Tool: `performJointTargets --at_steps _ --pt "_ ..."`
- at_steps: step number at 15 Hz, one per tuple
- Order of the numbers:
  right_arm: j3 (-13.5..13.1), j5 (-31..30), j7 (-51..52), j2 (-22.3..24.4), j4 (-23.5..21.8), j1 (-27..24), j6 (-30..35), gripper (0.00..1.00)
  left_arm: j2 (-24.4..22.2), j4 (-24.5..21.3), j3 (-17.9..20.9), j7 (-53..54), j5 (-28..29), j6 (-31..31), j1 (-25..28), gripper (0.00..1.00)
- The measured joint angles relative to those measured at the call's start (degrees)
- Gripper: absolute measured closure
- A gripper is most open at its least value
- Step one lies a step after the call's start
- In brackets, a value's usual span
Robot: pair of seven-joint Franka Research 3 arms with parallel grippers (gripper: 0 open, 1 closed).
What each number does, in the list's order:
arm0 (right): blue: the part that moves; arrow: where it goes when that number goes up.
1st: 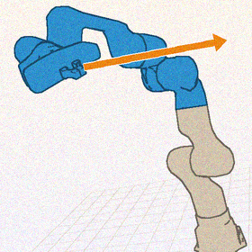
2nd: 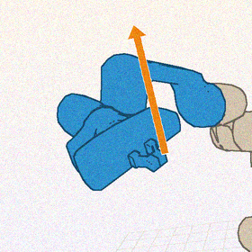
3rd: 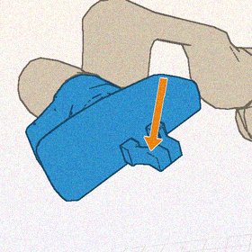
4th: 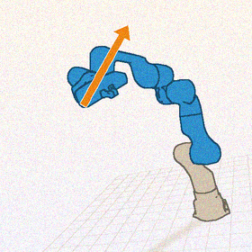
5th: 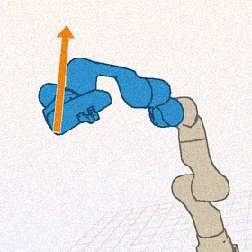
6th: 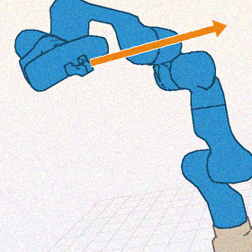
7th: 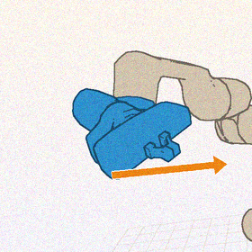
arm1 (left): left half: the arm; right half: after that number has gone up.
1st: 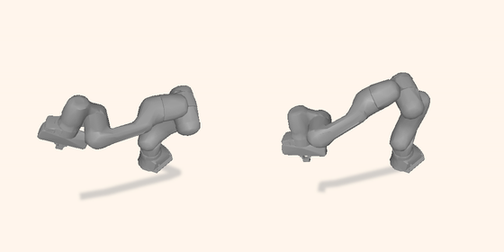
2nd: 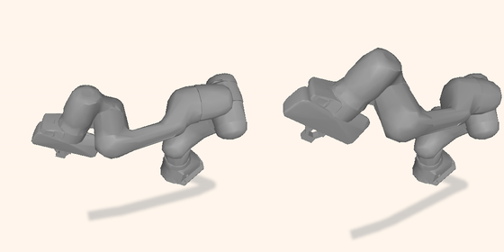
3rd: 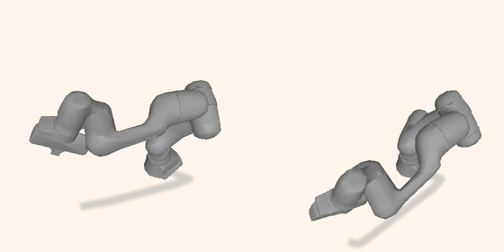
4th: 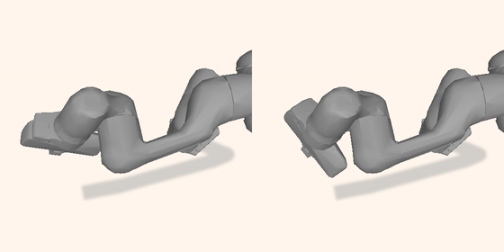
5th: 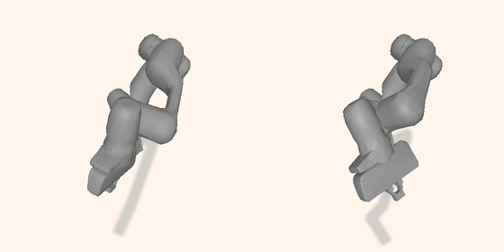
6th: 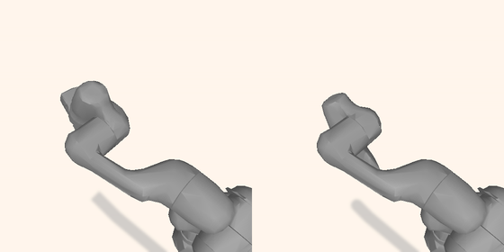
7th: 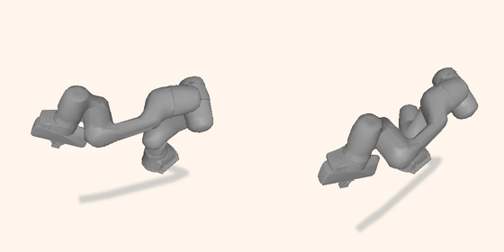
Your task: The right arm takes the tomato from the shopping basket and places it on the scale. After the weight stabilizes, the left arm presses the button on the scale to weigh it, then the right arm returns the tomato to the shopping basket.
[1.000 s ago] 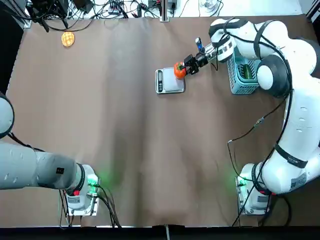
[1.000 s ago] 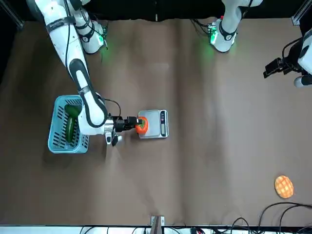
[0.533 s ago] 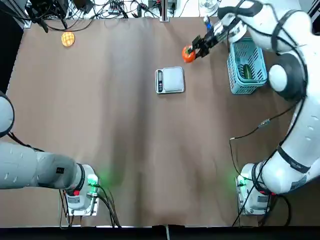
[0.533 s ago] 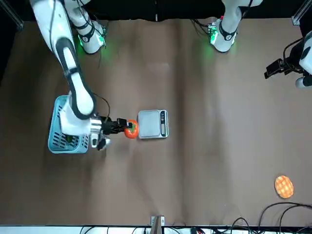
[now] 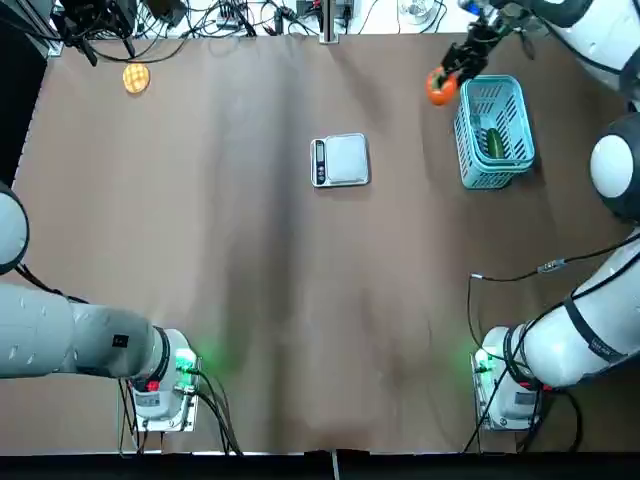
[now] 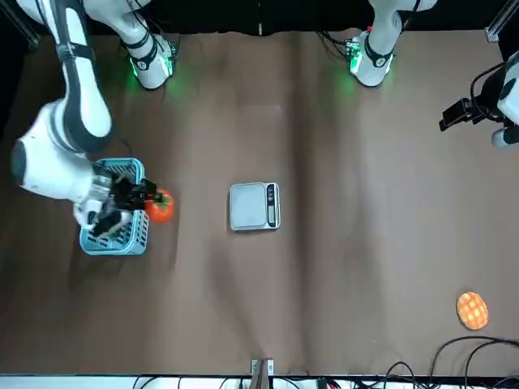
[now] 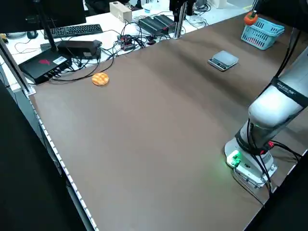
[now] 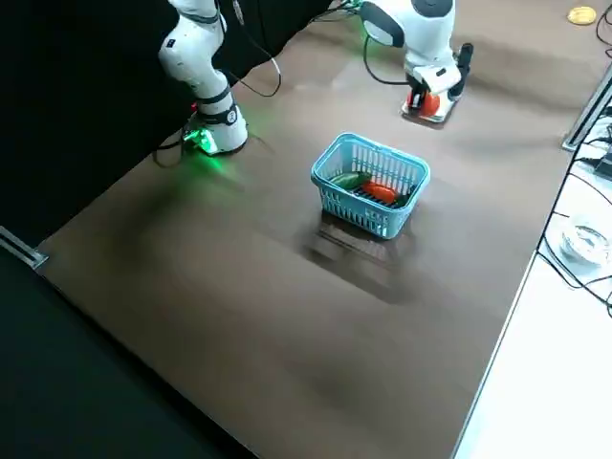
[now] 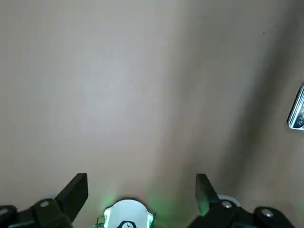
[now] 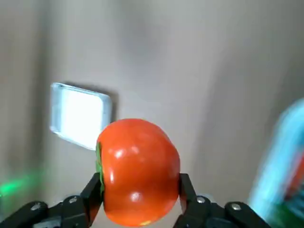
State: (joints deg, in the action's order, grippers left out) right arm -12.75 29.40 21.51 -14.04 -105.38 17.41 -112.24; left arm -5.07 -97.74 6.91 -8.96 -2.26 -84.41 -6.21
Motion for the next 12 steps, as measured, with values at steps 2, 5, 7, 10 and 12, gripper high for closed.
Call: performJointTargets --at_steps 2,5,7,10,12 --pt "-1.91 -6.24 -0.12 0.68 -0.37 -0.58 0.08 0.32 0.0 0.0 -0.01 0.0 0.0 0.0 -0.05 0.0" --pt "-2.99 -17.32 -0.22 0.71 -0.31 -1.02 -1.52 0.32 0.0 0.0 -0.01 -0.02 0.0 -0.01 -0.08 0.0" --pt "-3.01 -22.38 -1.14 0.71 -0.29 -0.99 -2.72 0.32 0.0 0.0 -0.01 -0.05 0.0 -0.01 0.02 0.0" --pt "-3.21 -30.16 -6.96 0.72 -0.58 -0.97 -2.53 0.32 0.0 0.0 0.01 -0.09 0.0 -0.01 0.01 0.0" --pt "-3.18 -31.8 -11.44 0.69 -1.89 -0.57 -1.94 0.32 0.0 0.0 0.01 -0.17 0.0 -0.01 0.01 0.0"
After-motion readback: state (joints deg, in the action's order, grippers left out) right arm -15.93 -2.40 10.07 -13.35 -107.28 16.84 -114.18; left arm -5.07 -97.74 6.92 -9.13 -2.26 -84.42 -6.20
